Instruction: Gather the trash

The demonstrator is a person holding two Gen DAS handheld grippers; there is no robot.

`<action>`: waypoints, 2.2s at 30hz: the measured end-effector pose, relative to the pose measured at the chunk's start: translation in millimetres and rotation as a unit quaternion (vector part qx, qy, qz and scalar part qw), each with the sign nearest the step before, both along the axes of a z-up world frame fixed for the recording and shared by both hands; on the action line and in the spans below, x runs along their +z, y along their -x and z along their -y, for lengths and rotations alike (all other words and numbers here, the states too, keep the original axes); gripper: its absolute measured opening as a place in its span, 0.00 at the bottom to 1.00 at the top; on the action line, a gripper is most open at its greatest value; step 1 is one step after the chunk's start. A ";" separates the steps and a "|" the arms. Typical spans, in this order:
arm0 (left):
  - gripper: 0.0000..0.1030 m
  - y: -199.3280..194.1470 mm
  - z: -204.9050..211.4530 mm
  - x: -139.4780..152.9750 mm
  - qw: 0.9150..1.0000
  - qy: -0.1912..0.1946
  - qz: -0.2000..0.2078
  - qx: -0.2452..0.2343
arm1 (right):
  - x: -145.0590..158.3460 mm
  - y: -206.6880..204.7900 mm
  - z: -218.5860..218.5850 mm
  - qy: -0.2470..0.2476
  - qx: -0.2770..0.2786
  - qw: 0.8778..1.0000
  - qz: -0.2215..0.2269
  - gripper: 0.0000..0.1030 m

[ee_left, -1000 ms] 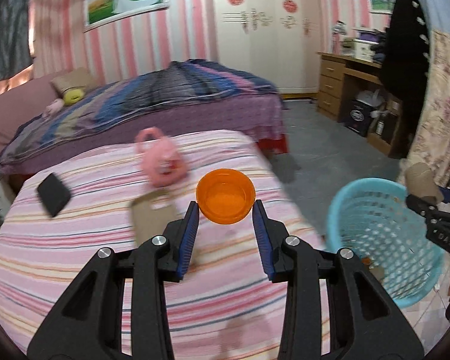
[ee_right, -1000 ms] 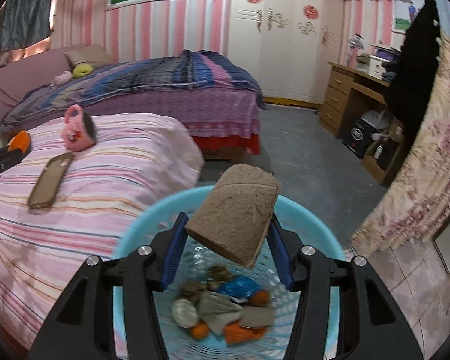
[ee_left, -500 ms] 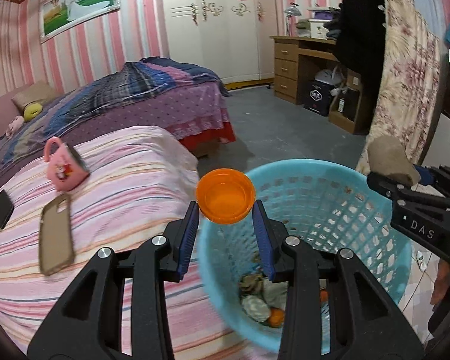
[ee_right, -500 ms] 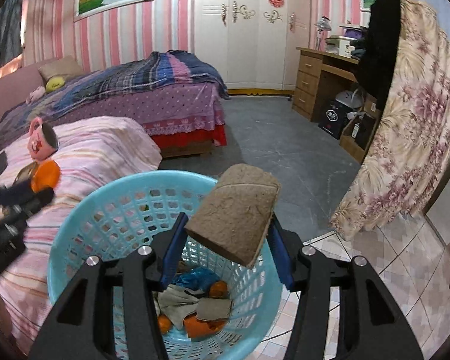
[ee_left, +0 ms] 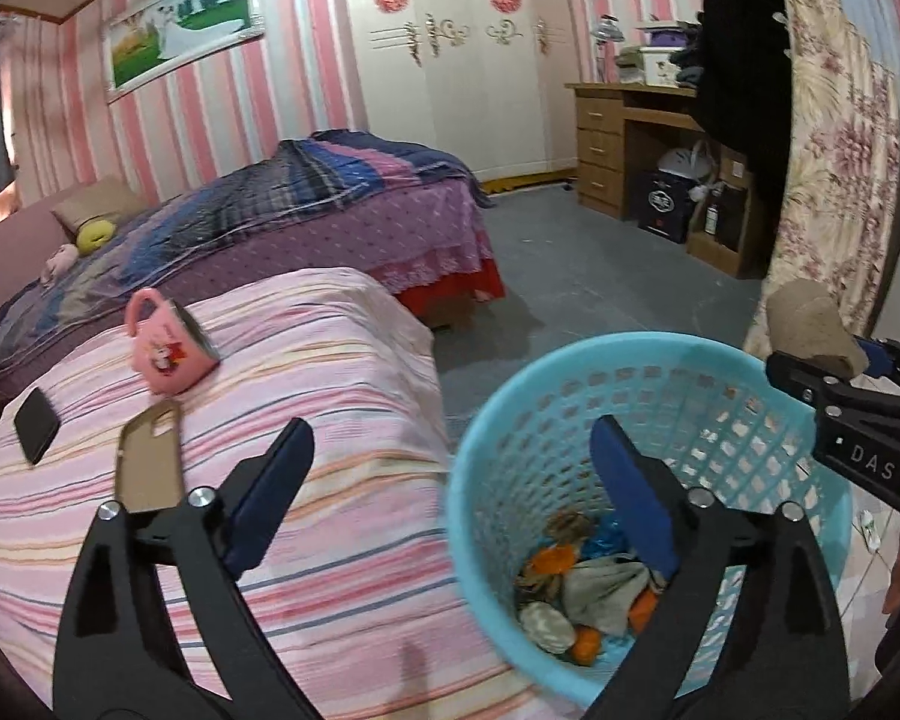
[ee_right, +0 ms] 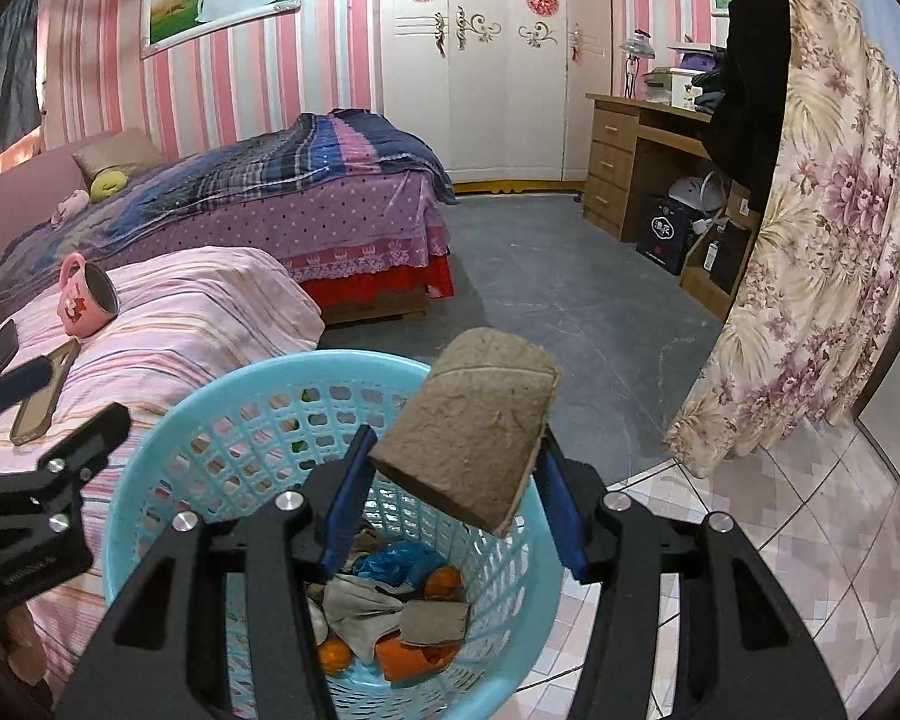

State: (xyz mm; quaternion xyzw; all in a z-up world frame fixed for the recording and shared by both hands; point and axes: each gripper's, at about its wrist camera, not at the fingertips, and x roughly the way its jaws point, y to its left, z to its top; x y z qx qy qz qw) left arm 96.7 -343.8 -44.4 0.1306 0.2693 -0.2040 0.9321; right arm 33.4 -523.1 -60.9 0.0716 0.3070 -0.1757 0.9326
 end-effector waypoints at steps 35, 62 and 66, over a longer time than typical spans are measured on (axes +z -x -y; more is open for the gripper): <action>0.95 61.2 -205.0 40.8 0.993 0.029 0.035 0.107 | 39.5 10.5 -111.8 0.000 0.043 0.997 0.063 0.96; 0.95 124.8 -310.9 19.8 0.983 0.064 0.024 0.168 | 32.5 74.5 -267.1 0.018 0.166 0.982 0.090 0.96; 0.95 125.7 -312.6 14.0 0.983 0.063 0.017 0.169 | 33.4 80.1 -272.8 0.030 0.168 0.980 0.098 0.96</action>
